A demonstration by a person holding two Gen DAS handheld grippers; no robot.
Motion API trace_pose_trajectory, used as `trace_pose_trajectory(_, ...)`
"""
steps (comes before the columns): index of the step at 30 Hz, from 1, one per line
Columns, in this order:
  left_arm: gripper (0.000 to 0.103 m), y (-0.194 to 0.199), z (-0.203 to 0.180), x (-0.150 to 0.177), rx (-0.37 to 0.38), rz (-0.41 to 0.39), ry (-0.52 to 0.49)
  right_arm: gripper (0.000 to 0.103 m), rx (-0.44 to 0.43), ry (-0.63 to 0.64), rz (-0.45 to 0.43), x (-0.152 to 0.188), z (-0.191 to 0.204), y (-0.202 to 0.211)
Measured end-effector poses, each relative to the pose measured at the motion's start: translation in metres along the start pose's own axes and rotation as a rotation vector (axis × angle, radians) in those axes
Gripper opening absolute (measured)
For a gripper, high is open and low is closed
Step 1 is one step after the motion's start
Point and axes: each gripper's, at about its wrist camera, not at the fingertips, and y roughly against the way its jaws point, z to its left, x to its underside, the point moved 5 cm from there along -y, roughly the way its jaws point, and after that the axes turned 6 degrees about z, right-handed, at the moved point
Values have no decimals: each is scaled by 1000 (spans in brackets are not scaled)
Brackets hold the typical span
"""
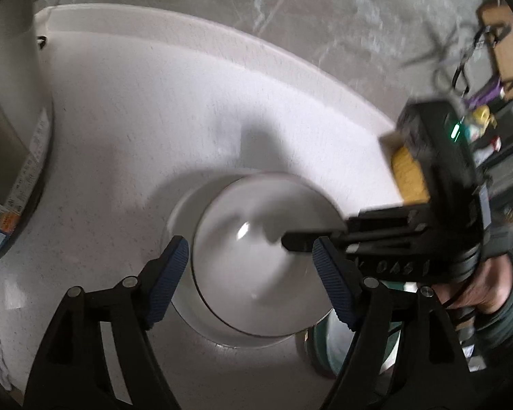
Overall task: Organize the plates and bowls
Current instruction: 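Lower the red-patterned bowl into the white bowls and open both grippers, then move both grippers to the white plate under the bowls and close on its rim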
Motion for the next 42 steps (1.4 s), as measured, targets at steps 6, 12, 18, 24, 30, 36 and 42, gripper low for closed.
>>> trace_pose_trajectory(6,76,1,8,-3,7,-14,32,25,42,41,-22,1,6,0)
trace_pose_trajectory(12,76,0,19,2,6,-14,81,32,59,39,-26,4,9,0)
trace_pose_trajectory(18,76,0,27,4,-19,-16,86,50,200,145,-18,7,34,-4)
trace_pose_trajectory(24,76,7,34,12,-51,-23,83,63,400,268,-22,11,55,-12)
trace_pose_trajectory(30,76,8,54,25,-53,-12,122,73,527,347,-30,18,57,-20)
trace_pose_trajectory(36,76,3,63,34,-31,9,105,75,455,316,-54,18,49,-16)
trace_pose_trajectory(42,76,-5,62,38,-5,42,61,75,300,255,-157,12,43,28)
